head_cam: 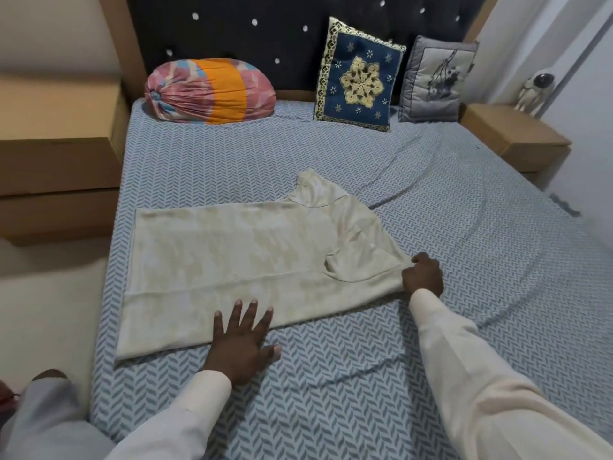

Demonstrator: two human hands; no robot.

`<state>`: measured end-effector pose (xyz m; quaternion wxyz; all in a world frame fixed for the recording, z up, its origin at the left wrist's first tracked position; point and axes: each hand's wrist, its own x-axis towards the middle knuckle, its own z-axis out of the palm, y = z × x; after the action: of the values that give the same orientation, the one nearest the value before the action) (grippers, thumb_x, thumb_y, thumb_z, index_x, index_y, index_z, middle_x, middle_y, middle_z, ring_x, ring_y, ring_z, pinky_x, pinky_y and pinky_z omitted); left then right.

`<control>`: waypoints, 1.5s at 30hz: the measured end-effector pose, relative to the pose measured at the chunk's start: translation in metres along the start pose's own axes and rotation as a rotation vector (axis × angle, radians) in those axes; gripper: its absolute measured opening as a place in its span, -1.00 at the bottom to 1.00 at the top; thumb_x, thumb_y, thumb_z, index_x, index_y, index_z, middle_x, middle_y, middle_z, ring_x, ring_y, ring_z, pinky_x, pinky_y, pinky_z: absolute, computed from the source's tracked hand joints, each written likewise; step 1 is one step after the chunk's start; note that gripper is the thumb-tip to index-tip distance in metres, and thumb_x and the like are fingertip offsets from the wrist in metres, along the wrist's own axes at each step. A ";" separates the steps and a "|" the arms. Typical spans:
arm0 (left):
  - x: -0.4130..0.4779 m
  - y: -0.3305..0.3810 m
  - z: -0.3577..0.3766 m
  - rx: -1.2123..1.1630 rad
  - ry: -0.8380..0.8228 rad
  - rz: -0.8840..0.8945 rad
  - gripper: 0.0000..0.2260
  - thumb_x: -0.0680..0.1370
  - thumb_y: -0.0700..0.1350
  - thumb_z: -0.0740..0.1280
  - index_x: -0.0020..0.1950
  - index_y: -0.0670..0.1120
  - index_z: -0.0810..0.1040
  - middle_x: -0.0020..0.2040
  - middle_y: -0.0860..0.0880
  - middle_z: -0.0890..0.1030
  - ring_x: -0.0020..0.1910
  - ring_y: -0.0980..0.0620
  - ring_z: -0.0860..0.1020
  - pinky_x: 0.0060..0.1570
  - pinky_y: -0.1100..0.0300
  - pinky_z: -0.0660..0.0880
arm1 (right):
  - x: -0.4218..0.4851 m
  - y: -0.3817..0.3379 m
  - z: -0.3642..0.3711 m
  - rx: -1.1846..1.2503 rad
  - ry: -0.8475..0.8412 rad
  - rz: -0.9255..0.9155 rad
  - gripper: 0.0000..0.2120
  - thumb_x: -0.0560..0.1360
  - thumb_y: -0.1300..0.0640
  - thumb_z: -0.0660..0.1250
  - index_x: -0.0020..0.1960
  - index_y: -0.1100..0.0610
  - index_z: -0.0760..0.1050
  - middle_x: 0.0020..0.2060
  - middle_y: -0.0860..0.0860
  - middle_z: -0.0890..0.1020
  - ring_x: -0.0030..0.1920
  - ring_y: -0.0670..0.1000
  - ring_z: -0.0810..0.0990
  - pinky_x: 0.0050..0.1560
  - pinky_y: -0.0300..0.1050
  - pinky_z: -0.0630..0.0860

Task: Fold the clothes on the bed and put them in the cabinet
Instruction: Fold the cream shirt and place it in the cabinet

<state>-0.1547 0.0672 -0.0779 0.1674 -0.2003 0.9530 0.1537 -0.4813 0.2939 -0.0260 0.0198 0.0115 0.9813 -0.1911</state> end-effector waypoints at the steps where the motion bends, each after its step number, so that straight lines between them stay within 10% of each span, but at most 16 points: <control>1: -0.001 -0.002 -0.006 -0.020 0.081 0.001 -0.30 0.50 0.42 -0.16 0.58 0.15 -0.09 0.58 0.04 -0.12 0.58 -0.09 -0.10 0.43 -0.21 -0.21 | -0.006 -0.011 0.006 0.027 0.005 -0.071 -0.74 0.44 0.16 0.30 0.13 0.07 0.49 0.11 0.22 0.51 0.15 0.25 0.53 0.13 0.09 0.46; 4: 0.004 -0.022 -0.019 -0.041 0.274 -0.024 -0.45 0.53 0.16 0.06 0.41 -0.08 0.47 0.32 -0.21 0.53 0.29 -0.26 0.50 0.26 -0.19 0.35 | -0.023 -0.047 0.036 0.085 -0.167 -0.357 -0.74 0.47 0.08 0.35 0.16 0.06 0.50 0.03 0.19 0.56 0.09 0.22 0.57 0.11 0.03 0.50; 7: 0.010 -0.057 -0.019 0.055 0.316 -0.157 -0.44 0.51 0.17 0.09 0.39 -0.08 0.50 0.33 -0.24 0.51 0.31 -0.29 0.48 0.30 -0.18 0.21 | -0.033 -0.077 0.057 -0.205 -0.415 -0.454 -0.65 0.48 -0.01 0.31 0.24 0.04 0.48 0.16 0.19 0.49 0.22 0.24 0.49 0.21 0.05 0.45; 11: 0.025 -0.092 -0.033 0.122 0.416 -0.151 -0.54 0.54 0.13 0.12 0.22 -0.11 0.60 0.10 -0.20 0.58 0.03 -0.23 0.53 0.00 -0.08 0.37 | -0.018 -0.120 0.059 -0.227 -0.287 -0.422 -0.71 0.46 0.02 0.31 0.15 0.08 0.56 0.14 0.17 0.55 0.18 0.22 0.52 0.15 -0.02 0.47; 15: 0.061 -0.141 -0.064 0.140 0.441 -0.217 -0.59 0.50 0.10 0.20 0.19 -0.12 0.57 0.02 -0.20 0.55 -0.07 -0.22 0.51 -0.13 -0.03 0.45 | 0.002 -0.178 0.079 -0.120 -0.431 -0.611 -0.54 0.52 0.23 0.24 0.41 0.06 0.34 0.14 0.19 0.57 0.15 0.21 0.55 0.12 -0.03 0.44; 23: 0.141 -0.235 -0.144 0.133 0.289 -0.310 -0.42 0.63 -0.13 0.16 0.60 0.00 -0.03 0.58 -0.18 0.03 0.26 -0.21 0.49 0.06 -0.05 0.48 | 0.049 -0.281 0.122 -0.543 -0.396 -0.670 -0.39 0.61 0.08 0.09 0.57 -0.23 -0.06 0.16 0.24 0.57 0.09 0.22 0.59 0.09 -0.01 0.47; 30: 0.168 -0.279 -0.168 -0.041 0.163 -0.370 -0.58 0.58 -0.09 0.31 0.38 -0.12 0.27 0.26 -0.24 0.32 0.12 -0.28 0.51 0.09 -0.09 0.51 | 0.068 -0.289 0.146 -0.450 -0.335 -0.436 -0.57 0.51 0.20 0.15 0.35 0.18 0.16 0.01 0.26 0.59 0.03 0.23 0.61 0.02 0.02 0.53; 40: 0.092 -0.278 -0.161 -0.438 0.521 -0.204 -0.86 0.45 -0.29 0.35 -0.12 -0.06 0.51 -0.06 -0.10 0.47 -0.02 -0.12 0.48 -0.07 0.09 0.41 | 0.033 -0.241 0.088 0.329 -0.369 -0.298 -0.84 0.52 0.30 0.19 -0.04 0.07 0.28 -0.11 0.26 0.58 -0.32 0.21 0.66 -0.35 0.12 0.64; 45: 0.022 -0.247 -0.124 -0.369 0.619 -0.202 -0.83 0.41 -0.30 0.39 -0.16 -0.02 0.60 -0.09 0.03 0.47 -0.14 -0.01 0.51 -0.17 0.09 0.48 | -0.012 -0.172 0.062 0.106 -0.170 -0.496 -0.81 0.35 0.27 0.33 -0.22 0.00 0.42 -0.24 0.03 0.57 -0.17 0.15 0.59 -0.15 -0.01 0.51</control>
<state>-0.0982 -0.1999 -0.0307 -0.1532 -0.3570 0.8902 0.2378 -0.4724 0.1108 -0.0181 0.0541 -0.2446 0.9375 -0.2417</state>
